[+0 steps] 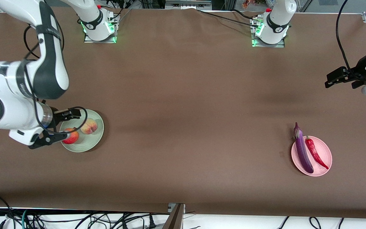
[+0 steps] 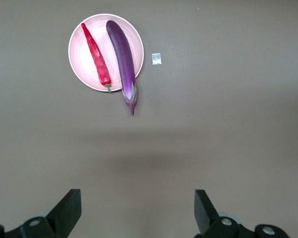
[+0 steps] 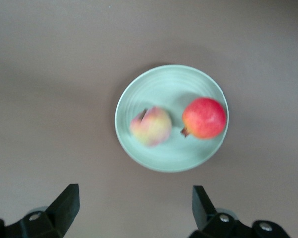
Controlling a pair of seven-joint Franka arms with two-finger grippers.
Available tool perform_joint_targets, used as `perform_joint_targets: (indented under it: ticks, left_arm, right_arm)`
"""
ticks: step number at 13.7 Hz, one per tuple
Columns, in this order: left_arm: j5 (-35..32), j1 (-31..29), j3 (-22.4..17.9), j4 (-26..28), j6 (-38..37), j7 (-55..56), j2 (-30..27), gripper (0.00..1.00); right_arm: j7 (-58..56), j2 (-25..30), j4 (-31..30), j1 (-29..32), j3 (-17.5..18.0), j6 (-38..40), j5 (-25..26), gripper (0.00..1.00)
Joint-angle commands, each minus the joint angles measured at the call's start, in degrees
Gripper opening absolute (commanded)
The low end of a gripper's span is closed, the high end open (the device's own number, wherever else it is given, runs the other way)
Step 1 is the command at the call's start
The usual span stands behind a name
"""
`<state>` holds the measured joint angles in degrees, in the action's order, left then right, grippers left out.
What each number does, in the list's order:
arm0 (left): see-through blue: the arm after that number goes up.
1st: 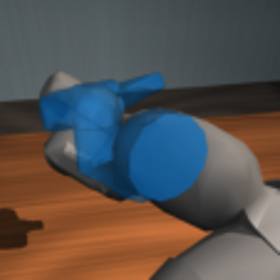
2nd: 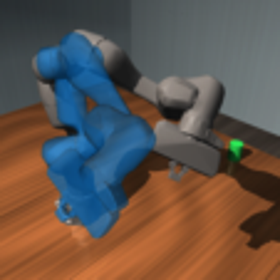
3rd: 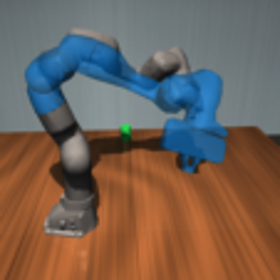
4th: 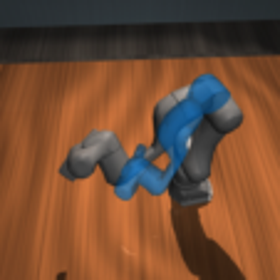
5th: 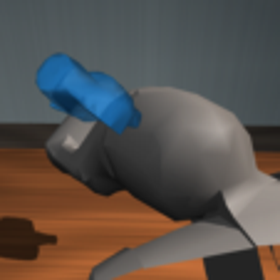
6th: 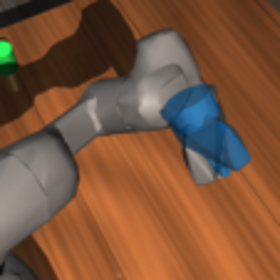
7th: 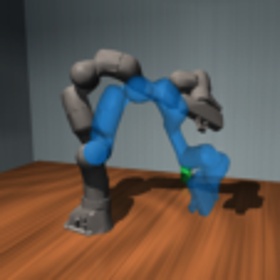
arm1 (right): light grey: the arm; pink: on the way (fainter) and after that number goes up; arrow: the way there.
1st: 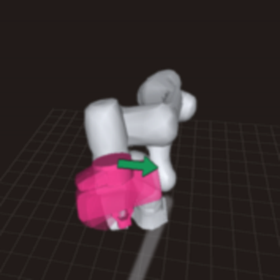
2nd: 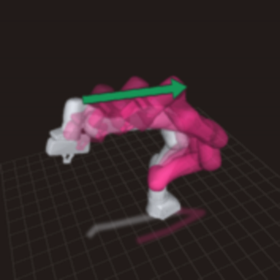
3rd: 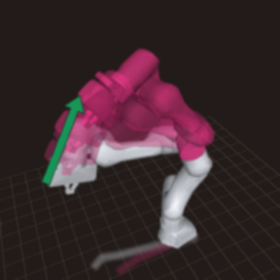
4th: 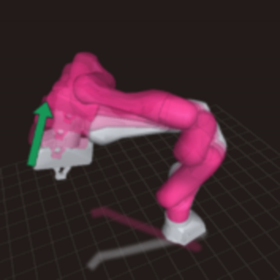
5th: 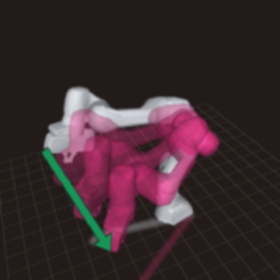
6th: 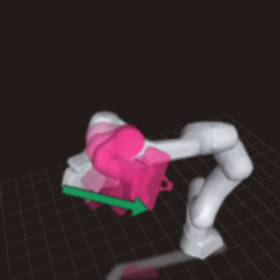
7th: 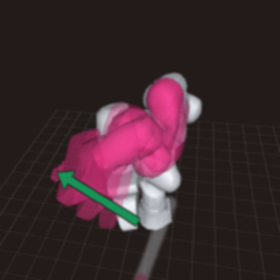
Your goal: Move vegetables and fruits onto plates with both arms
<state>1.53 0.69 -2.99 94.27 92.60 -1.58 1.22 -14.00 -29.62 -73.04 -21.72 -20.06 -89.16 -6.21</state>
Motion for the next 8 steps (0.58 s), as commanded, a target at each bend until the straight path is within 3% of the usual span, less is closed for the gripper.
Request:
perform_joint_targets:
  ticks: [1,5,8]
  left_arm:
    - [-2.6,0.5,0.2,-1.2,-0.5,-0.3,0.5,1.00]
    - [-3.0,0.5,0.5,-1.0,-0.5,0.0,0.5,1.00]
    - [-3.0,0.4,0.6,-1.0,-0.5,0.0,0.5,1.00]
  right_arm:
    - [5.1,6.9,-3.6,2.9,2.8,2.2,1.3,1.00]
    - [5.5,19.0,-13.6,16.1,19.0,-0.1,4.5,1.00]
    - [5.6,23.1,-15.0,17.9,20.2,-1.4,5.7,1.00]
